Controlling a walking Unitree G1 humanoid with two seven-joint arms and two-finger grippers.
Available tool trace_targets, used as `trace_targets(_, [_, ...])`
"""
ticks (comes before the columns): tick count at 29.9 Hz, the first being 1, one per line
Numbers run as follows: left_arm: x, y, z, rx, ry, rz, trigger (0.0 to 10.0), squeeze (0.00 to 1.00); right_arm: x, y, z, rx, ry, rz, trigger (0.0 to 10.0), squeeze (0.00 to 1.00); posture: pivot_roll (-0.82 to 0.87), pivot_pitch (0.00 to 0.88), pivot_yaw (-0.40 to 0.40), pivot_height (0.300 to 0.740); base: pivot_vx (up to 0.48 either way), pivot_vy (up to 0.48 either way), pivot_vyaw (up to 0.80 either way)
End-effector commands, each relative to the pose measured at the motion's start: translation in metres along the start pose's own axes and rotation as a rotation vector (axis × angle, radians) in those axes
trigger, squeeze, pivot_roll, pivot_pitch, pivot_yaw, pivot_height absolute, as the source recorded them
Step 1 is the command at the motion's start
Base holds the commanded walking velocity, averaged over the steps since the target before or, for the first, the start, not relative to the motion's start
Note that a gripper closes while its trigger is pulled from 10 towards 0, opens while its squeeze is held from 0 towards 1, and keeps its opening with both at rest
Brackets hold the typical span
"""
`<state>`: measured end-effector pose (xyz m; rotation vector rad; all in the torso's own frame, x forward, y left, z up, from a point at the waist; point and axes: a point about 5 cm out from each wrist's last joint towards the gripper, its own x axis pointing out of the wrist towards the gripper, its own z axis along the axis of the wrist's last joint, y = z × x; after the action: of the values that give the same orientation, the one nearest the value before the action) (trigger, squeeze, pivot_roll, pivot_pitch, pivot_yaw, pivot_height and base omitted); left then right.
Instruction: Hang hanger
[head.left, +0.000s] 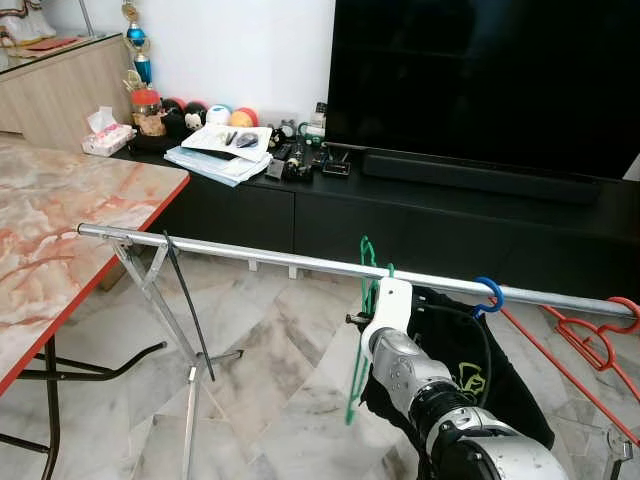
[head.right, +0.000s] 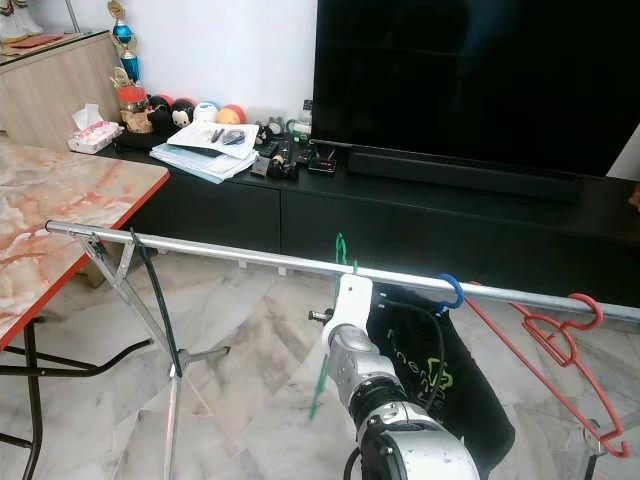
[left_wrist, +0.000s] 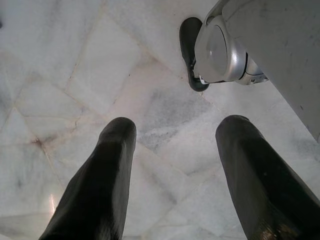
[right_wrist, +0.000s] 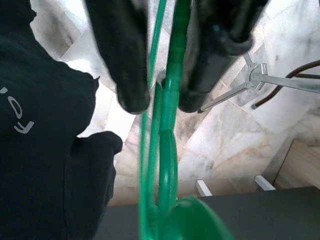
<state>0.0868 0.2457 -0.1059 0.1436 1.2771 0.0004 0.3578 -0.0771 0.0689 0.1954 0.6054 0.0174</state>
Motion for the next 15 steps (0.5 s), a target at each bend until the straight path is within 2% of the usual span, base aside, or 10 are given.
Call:
trace_targets(1, [-0.0001,-0.0011,-0.0034,0.012,0.016,-0.004,10.0,0.0,0.0,-0.0003,-0.0034,-0.035,-0.008,0.0,10.0,0.93,0.18,0.0,-0.041,0.74,0.0,0.0,0.0])
trace_targets(9, [0.0,-0.0016,-0.003,0.013,0.016,-0.01,10.0,0.0,-0.0003,-0.0027,-0.007,-0.061,-0.021,-0.017,10.0,0.93,0.18,0.0,-0.041,0.74,0.0,0.0,0.0])
trace_targets(15, [0.0,-0.0019,-0.0035,0.01,0.018,-0.011,10.0,0.0,-0.0021,-0.0074,-0.0024,-0.103,-0.113,-0.016,10.0,0.92,0.17,0.0,-0.04,0.74,0.0,0.0,0.0])
